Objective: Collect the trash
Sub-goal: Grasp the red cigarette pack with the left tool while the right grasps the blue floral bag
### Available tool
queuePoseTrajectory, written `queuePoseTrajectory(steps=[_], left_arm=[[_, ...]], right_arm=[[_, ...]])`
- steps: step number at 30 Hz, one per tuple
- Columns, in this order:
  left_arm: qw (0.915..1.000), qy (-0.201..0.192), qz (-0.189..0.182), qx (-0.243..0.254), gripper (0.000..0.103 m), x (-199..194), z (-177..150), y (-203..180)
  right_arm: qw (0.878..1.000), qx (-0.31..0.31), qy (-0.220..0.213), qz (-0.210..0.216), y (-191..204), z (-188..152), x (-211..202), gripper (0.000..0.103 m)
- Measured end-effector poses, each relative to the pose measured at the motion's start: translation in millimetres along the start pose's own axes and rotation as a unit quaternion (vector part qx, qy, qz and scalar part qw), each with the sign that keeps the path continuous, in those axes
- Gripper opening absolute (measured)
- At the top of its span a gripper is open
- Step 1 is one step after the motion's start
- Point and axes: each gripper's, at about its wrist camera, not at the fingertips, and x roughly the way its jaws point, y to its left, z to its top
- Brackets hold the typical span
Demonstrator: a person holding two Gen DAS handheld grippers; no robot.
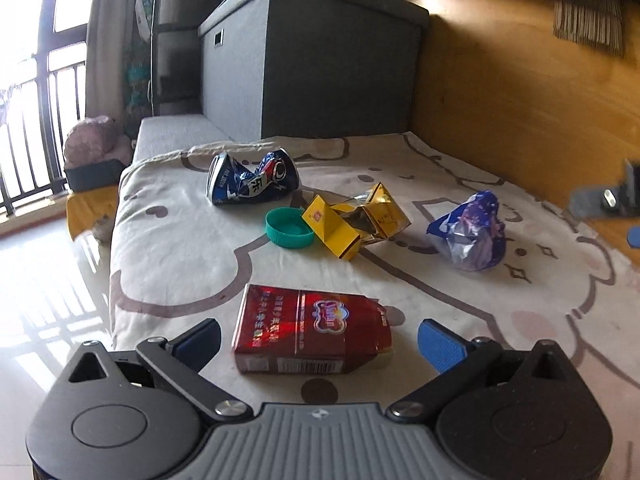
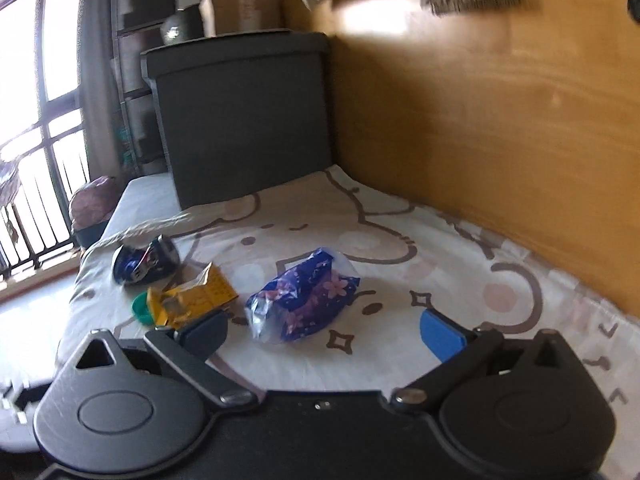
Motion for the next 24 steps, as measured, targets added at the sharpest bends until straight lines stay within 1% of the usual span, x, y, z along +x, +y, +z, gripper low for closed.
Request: queuePoseTrajectory(steps=[4, 7, 10, 15, 17, 19, 20, 22, 24], left_arm=[[1.0, -0.002, 0.002, 0.003, 0.103, 10, -6, -1], [0.9997, 0.01, -0.007, -0.02, 0.103, 15, -7, 6], [0.999, 0.008, -0.016, -0.041, 0.103, 16, -6, 13], [0.9989, 0.011, -0.018, -0.042, 0.103, 20, -4, 13], [0.999, 0.012, -0.017, -0.041, 0.103, 22, -4, 13], [0.9992, 0.016, -0.013, -0.035, 0.103, 24, -4, 11], [0.9993, 0.018, -0.01, -0.031, 0.103, 24, -4, 10], [0.9994, 0.019, -0.008, -0.028, 0.103, 25, -5, 9], [0.9993, 0.019, -0.01, -0.031, 0.103, 25, -5, 10]], right_arm=[[0.999, 0.036, 0.014, -0.007, 6, 12, 30, 0.103], [0.997, 0.074, 0.019, -0.013, 14, 20, 54, 0.103], [0.995, 0.097, 0.032, -0.021, 24, 23, 78, 0.103], [0.985, 0.157, 0.065, -0.024, 27, 18, 113, 0.103], [0.981, 0.18, 0.074, -0.024, 29, 13, 122, 0.097], [0.978, 0.19, 0.08, -0.027, 31, 9, 128, 0.081], [0.978, 0.19, 0.085, -0.027, 32, 7, 132, 0.077], [0.977, 0.19, 0.093, -0.027, 34, 2, 137, 0.061], [0.976, 0.19, 0.102, -0.031, 32, -1, 140, 0.052]])
